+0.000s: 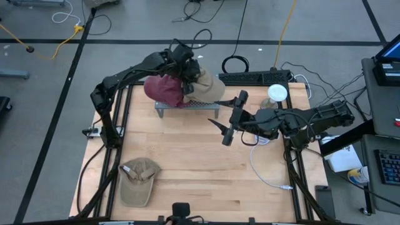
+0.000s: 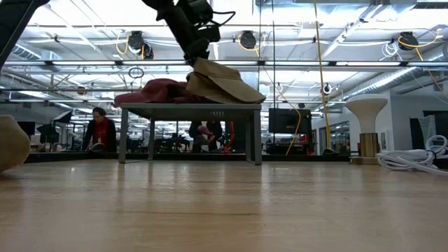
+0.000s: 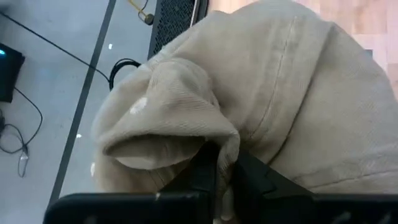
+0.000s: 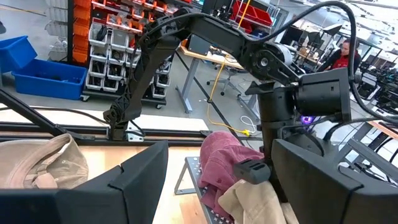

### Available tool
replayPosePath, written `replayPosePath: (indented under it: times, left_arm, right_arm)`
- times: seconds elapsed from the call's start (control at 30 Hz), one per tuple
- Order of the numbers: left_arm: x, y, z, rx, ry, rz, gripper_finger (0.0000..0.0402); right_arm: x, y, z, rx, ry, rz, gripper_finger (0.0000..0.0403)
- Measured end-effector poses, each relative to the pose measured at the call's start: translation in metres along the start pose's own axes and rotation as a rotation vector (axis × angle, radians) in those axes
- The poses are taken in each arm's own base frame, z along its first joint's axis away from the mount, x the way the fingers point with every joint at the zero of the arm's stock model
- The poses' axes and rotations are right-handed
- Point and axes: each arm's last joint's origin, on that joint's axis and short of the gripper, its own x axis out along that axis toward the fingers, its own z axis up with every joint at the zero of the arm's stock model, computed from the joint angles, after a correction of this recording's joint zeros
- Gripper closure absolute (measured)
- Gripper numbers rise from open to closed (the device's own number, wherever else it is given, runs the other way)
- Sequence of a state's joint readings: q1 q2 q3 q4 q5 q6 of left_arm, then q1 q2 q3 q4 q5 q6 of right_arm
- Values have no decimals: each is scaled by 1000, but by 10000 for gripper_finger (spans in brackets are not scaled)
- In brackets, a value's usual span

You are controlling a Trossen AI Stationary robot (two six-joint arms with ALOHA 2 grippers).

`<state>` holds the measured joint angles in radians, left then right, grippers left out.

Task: Pick & Place hat
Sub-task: Stack the light brown cap on the light brown cap on the shelf, then stack the light brown cap on the light brown caps on the shelf

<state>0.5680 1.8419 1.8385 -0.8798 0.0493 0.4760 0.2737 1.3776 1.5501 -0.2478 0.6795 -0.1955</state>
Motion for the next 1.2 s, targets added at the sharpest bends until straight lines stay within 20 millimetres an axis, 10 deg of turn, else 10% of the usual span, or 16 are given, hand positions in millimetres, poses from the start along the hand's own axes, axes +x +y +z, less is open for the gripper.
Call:
replayPosePath:
  times: [0.53,1.2]
  left_arm:
    - [-5,-2,-4,-161,47,8,285]
    - [-100,-4,-2,-370,-161,68,195]
  right_arm:
    - [0,0,-1,-8,10,2,124]
    - [0,0,-1,30,8,1,124]
